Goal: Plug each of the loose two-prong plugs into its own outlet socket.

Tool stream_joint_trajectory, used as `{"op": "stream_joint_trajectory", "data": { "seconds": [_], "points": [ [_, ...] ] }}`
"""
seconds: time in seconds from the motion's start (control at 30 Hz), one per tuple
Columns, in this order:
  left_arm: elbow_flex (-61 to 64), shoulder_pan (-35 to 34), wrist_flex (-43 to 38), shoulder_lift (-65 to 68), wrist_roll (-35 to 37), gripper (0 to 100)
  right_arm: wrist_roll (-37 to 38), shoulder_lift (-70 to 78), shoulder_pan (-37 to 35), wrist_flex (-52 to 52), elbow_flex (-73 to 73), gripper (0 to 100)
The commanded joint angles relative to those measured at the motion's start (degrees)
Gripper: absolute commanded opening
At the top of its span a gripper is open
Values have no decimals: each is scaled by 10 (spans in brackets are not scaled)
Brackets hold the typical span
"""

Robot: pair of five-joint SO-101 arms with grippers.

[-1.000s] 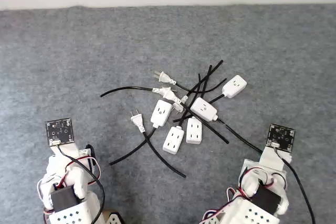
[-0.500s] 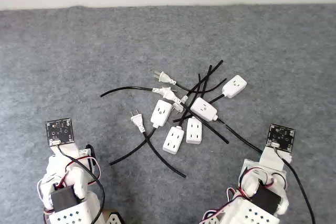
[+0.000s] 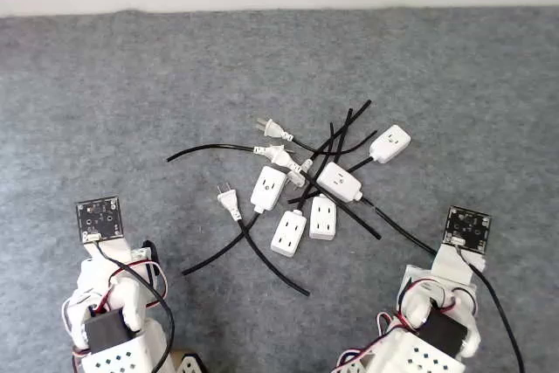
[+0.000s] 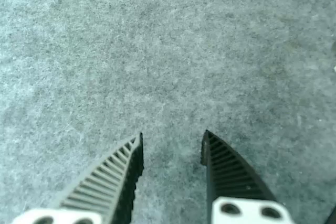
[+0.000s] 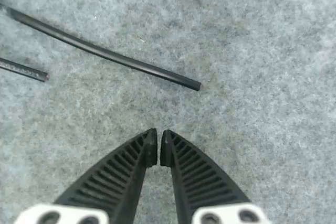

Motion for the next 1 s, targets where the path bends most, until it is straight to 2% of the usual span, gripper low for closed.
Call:
{"op": "stream_joint_trajectory", "data": {
  "seconds": [0.0, 0.13, 0.3, 0.43, 0.53, 0.63, 0.77, 0.83, 0.97],
  "points": [
    [-6, -4, 3, -6, -2, 171, -5, -7, -4, 1, 8, 43],
    [-6, 9, 3, -6, -4, 171, -5, -8, -16, 1, 8, 46],
    [-6, 93, 3, -6, -2, 171, -7, -8, -60, 1, 8, 46],
    [-6, 119, 1, -6, -4, 171, -4, -8, -87, -27, 8, 47],
    [-7, 111, -39, -6, -5, 171, -4, -8, -75, -89, 7, 47],
    [-6, 71, -88, -6, -4, 172, -4, -8, -76, -155, -2, 47],
    [-9, 59, -193, -5, -1, 173, -4, -8, -76, -197, -32, 47],
    [-22, 59, -182, -4, -1, 172, -4, -8, -73, -182, -59, 47],
    [-89, 62, -76, -4, 0, 172, 30, -7, -76, -123, -132, 48]
  ]
}}
